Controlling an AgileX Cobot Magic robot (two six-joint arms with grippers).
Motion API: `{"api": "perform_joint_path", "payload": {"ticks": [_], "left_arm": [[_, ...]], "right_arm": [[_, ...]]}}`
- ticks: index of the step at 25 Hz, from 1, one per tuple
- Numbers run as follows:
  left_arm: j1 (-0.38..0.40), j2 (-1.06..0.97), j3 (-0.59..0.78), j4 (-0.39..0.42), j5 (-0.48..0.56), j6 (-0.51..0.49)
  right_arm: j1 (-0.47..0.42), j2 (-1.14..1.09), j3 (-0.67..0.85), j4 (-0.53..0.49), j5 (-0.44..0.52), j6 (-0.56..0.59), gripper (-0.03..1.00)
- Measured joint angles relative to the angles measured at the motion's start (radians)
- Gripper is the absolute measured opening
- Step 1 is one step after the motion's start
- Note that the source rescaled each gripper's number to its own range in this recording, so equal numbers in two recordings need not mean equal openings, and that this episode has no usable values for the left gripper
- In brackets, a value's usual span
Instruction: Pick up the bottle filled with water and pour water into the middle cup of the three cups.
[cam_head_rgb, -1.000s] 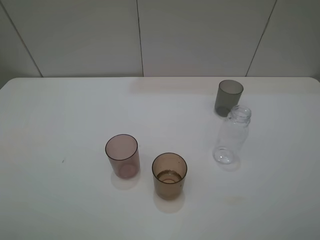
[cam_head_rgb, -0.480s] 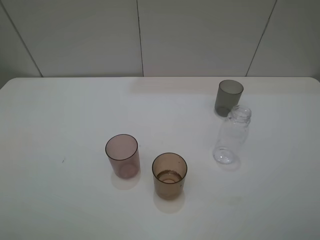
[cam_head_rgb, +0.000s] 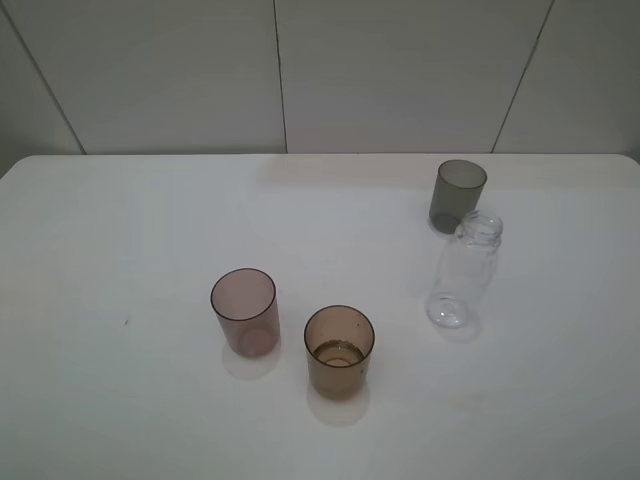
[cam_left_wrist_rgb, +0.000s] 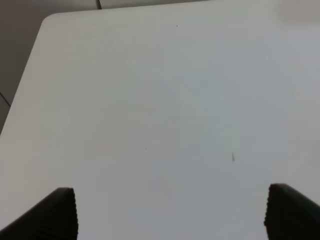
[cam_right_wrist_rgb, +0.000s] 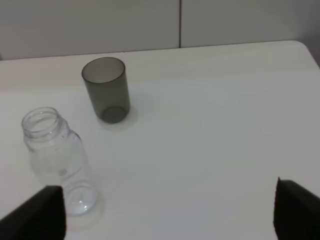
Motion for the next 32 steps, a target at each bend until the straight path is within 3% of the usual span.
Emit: {"api": "perform_joint_path", "payload": {"ticks": [10,32], "left_arm": [[0.000,0.000,0.000,0.000,0.000,0.000],[0.000,0.000,0.000,0.000,0.000,0.000]], "right_arm": [[-0.010,0.000,0.000,0.032,0.000,-0.064,0.89],[-0.010,0.000,0.000,0.034,0.000,-0.069,0.89]]}}
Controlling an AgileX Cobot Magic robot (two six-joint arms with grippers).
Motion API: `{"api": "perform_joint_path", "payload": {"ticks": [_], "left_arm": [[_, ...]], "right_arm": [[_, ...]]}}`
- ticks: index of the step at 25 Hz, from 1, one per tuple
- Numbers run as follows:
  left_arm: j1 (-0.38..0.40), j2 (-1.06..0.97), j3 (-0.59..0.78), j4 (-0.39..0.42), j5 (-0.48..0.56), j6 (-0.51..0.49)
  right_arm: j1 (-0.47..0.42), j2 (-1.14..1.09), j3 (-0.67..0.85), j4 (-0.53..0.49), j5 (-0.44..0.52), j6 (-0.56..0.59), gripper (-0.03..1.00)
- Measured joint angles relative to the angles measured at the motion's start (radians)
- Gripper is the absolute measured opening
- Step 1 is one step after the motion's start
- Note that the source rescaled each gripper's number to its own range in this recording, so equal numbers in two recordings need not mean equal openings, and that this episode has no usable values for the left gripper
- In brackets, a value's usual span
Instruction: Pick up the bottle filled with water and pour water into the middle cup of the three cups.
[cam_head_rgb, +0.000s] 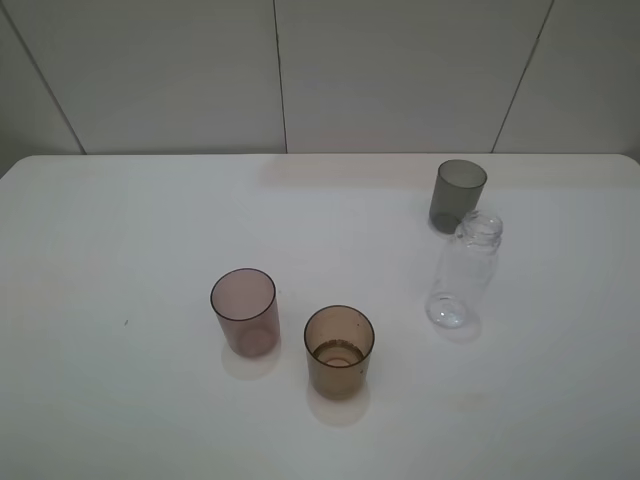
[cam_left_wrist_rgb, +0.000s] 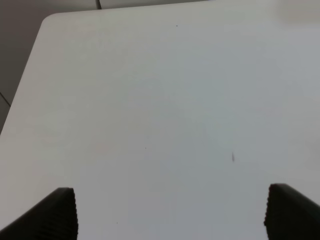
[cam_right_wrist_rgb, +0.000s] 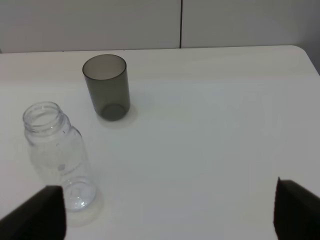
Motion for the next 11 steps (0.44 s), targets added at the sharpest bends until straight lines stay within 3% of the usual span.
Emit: {"api": "perform_joint_path", "payload": {"ticks": [11], "left_arm": [[0.000,0.000,0.000,0.000,0.000,0.000]], "right_arm": [[0.000,0.000,0.000,0.001,0.000,0.000,0.89]]}}
